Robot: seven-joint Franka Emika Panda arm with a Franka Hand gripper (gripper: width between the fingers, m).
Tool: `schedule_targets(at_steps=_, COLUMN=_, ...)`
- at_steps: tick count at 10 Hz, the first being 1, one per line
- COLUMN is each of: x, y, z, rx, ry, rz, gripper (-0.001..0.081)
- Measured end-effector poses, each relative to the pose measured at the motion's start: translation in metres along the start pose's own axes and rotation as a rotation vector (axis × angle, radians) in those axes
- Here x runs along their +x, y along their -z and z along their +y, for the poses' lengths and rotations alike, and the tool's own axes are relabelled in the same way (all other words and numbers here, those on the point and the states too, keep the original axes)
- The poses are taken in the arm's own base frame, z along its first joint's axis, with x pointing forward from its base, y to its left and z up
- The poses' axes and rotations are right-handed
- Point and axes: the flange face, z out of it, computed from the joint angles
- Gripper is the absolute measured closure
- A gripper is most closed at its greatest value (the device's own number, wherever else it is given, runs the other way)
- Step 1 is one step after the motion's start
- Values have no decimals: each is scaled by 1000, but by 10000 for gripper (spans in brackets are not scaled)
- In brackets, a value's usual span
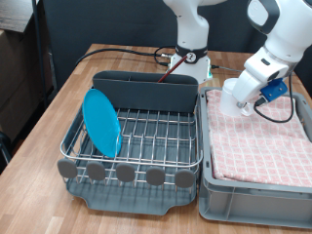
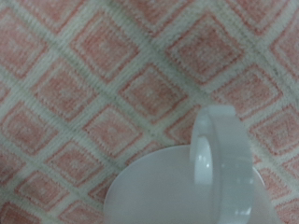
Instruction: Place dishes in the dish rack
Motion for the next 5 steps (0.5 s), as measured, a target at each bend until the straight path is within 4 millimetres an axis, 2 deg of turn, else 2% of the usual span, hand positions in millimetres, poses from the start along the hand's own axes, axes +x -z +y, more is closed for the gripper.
schedule_targets(at_steps=5, x=10, y=0, z=-2, rx=-11, ry=9, rz=-19, gripper=3)
